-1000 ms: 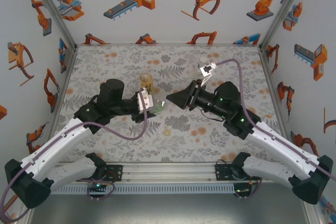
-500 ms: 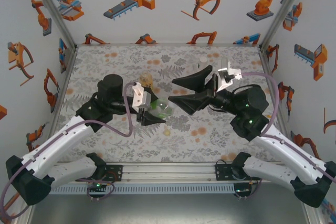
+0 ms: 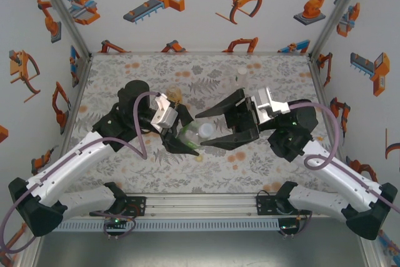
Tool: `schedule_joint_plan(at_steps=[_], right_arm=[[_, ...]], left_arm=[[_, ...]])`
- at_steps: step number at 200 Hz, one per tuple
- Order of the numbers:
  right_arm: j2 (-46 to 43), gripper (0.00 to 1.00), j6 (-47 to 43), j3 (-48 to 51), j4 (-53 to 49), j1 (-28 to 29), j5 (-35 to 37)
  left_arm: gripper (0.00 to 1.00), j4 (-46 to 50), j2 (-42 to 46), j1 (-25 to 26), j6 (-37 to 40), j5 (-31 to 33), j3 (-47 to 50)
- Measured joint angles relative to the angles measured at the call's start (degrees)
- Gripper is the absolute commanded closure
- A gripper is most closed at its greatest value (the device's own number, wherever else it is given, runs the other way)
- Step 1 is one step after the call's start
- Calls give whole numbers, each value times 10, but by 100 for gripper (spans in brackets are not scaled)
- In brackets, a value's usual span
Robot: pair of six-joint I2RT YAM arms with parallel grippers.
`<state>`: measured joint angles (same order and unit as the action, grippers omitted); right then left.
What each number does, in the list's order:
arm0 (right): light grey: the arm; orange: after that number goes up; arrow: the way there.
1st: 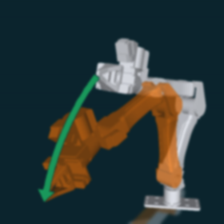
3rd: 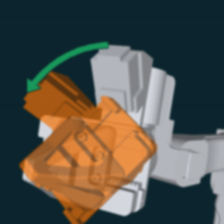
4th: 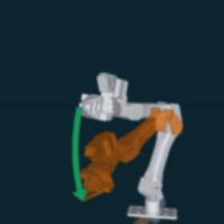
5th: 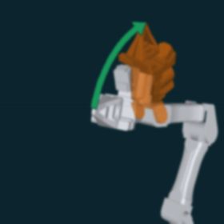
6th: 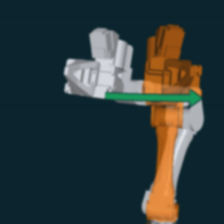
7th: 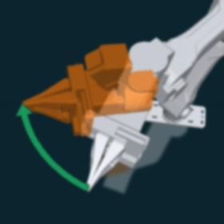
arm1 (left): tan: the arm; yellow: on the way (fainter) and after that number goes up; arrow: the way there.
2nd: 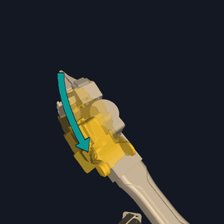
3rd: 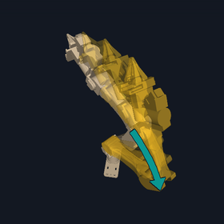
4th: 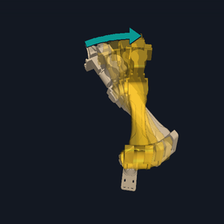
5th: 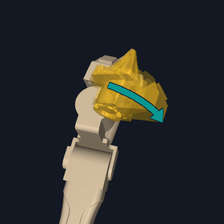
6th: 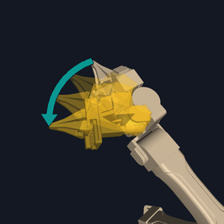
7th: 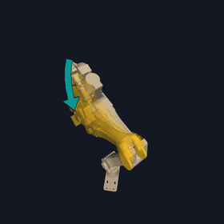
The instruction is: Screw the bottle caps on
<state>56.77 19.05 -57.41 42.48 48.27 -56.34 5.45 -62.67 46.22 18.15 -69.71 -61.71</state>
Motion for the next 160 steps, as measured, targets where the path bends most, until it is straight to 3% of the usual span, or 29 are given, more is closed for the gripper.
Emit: schedule_joint_plan(at_steps=[77,101,140,160], right_arm=[[10,57,-2,-5,24,3,-26],[11,69,0,-5,24,5,-30],[10,100,-3,-4,24,6,-26],[3,100,-12,3,22,7,-6]], left_arm=[[100,6,-6,10,0,-11,-1],[100,7,-6,11,0,-13,-1],[100,10,-5,12,1,-12,-1],[100,10,2,12,5,10,-1]])
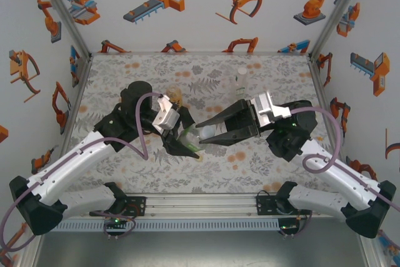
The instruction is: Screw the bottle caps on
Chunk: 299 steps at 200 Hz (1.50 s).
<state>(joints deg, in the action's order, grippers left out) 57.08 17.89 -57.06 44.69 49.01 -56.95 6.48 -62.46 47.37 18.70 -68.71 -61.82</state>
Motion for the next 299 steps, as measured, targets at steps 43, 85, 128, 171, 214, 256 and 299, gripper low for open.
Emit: schedule_joint_plan(at_steps=[43,85,128,171,214,256,299], right_arm=[[-19,100,-32,19,-29,3,71],[-25,100,-57,19,-78,3,186],[-23,100,-54,19,-115,7,359],[-6,100,-7,19,-141,11,523],[5,100,60,20,-171,12,636],[15,100,93,9,-206,12,654],[22,48,106,-36,-281,9,644]], left_arm=[[100,-24,38,2,-2,101,28],[100,-96,50,2,-32,203,61],[100,-134,42,3,-56,312,70],[100,-137,23,6,-63,414,69],[100,-125,2,13,-61,474,63],[100,-72,1,13,-30,501,45],[100,1,-3,10,21,511,0]])
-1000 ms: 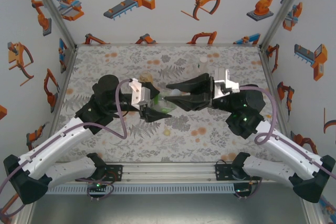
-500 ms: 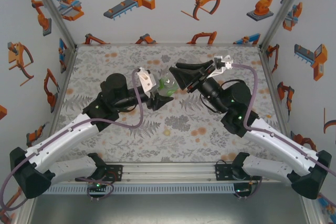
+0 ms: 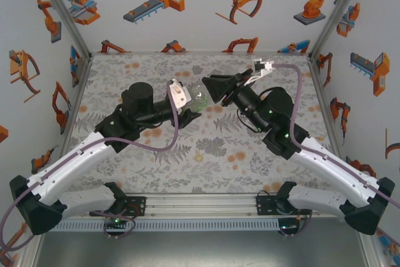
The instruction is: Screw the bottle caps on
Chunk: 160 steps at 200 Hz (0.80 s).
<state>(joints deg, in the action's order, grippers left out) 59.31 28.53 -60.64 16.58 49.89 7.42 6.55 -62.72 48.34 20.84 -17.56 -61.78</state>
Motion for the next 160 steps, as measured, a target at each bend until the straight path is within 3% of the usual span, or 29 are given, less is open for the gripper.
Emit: schedule_joint_plan(at_steps=[86,160], right_arm=[[-24,34,4,-25,-168,-23,-11],[10,29,131,-69,-274,-100,-171]], left_arm=[[100,184,0,-64,135,-55,-42],[100,184,-4,-76,172,-111,12]])
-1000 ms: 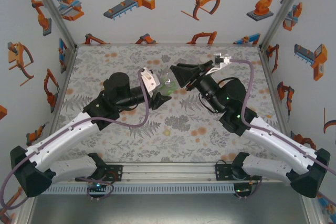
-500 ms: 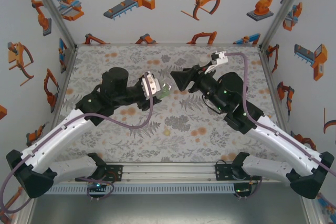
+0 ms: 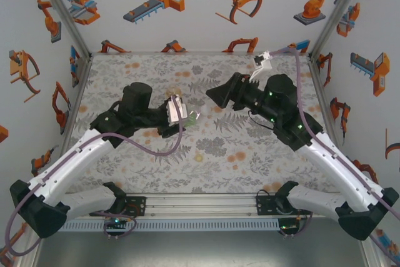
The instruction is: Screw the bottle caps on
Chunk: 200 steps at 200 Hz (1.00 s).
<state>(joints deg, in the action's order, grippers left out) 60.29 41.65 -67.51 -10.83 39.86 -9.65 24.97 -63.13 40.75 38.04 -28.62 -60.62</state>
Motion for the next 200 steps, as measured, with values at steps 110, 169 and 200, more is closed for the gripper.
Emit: schedule_joint_plan(at_steps=[110,169,200], right_arm=[[97,21,90,11,-22,-9,-175],[157,23,135,29,12,-9,-233],[177,28,156,34,32,-9,-249]], left_arm=[[100,-66,-27,0,-29,-7,33],[100,-76,-31,1,-38,11,34],[100,-76,-37,2,-42,22,34]])
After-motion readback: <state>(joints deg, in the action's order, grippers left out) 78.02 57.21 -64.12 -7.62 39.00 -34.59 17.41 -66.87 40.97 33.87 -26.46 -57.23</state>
